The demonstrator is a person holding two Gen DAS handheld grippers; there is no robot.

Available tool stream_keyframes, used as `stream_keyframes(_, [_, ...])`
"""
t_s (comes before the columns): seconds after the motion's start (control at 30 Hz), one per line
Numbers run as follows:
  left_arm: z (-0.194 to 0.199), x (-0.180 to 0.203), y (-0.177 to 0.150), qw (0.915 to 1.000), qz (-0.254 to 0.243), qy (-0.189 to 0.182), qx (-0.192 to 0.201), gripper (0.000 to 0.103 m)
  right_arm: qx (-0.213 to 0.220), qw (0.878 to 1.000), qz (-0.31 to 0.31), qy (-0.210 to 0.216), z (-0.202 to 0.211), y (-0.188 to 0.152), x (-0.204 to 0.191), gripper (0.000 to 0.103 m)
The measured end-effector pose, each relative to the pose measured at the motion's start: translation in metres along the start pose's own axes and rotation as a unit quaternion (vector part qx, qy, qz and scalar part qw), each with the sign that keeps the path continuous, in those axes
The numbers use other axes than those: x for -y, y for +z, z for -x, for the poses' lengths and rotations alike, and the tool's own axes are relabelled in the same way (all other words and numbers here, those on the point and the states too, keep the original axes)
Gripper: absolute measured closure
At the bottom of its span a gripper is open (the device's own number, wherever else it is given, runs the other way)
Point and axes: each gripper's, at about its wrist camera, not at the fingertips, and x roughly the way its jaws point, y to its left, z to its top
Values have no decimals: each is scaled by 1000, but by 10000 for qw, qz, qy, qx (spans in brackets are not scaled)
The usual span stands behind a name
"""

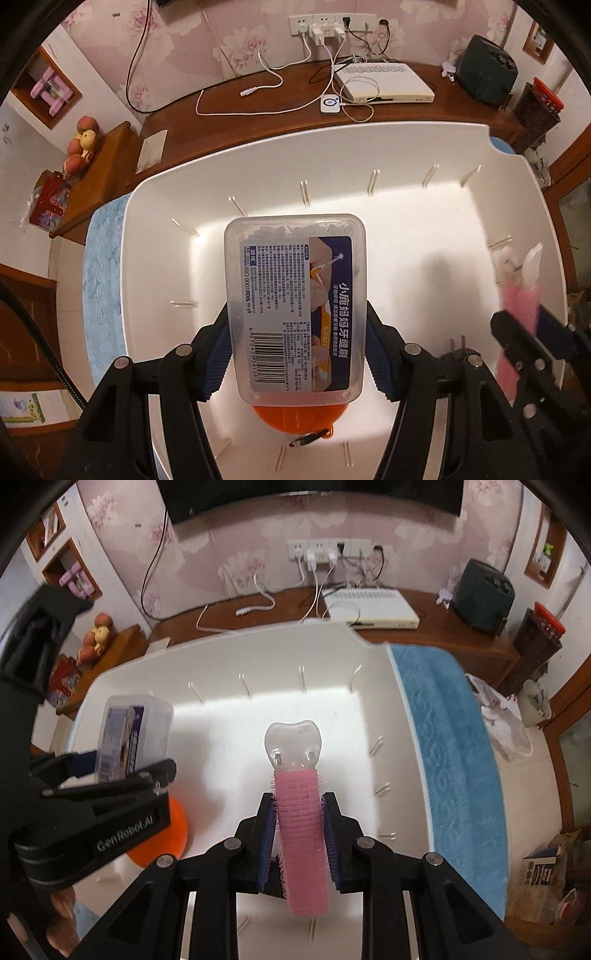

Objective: Organize rigid objects
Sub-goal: 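Carry the toothpick box and hair roller into the bin and open both tools, then withdraw both tools from the bin toward the remaining items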

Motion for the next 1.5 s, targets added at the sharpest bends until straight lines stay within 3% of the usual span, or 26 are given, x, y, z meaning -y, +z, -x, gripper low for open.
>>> stream_keyframes(0.13, [-7, 0, 1, 9999, 55, -21, -145, 35, -81, 9999, 120, 9, -4, -6, -2, 72])
stream_keyframes(0.2, [-10, -2, 2, 9994, 136, -188, -272, 30, -76, 9999, 118, 32, -4, -8, -1, 50])
stream_keyframes(0.27, [-10, -4, 1, 9990, 246, -222, -309, 23, 47, 9999, 103, 10, 2, -12, 1, 34])
stream_keyframes(0.5, [-1, -6, -3, 9992, 257, -230, -219, 20, 222, 9993, 297, 2, 17, -19, -4, 33])
stream_keyframes(0.63, [9, -5, -9, 9995, 129, -238, -132, 12, 233, 9992, 306, 84, 25, -25, -5, 33])
stream_keyframes(1.13, [70, -11, -46, 9991, -100, -352, 224, 12, 575, 9978, 69, 325, 83, -63, -8, 33])
stream_keyframes(1.5, [121, -21, -88, 9973, -195, -356, 606, 12, 775, 9966, 62, 290, 127, -110, -17, 33])
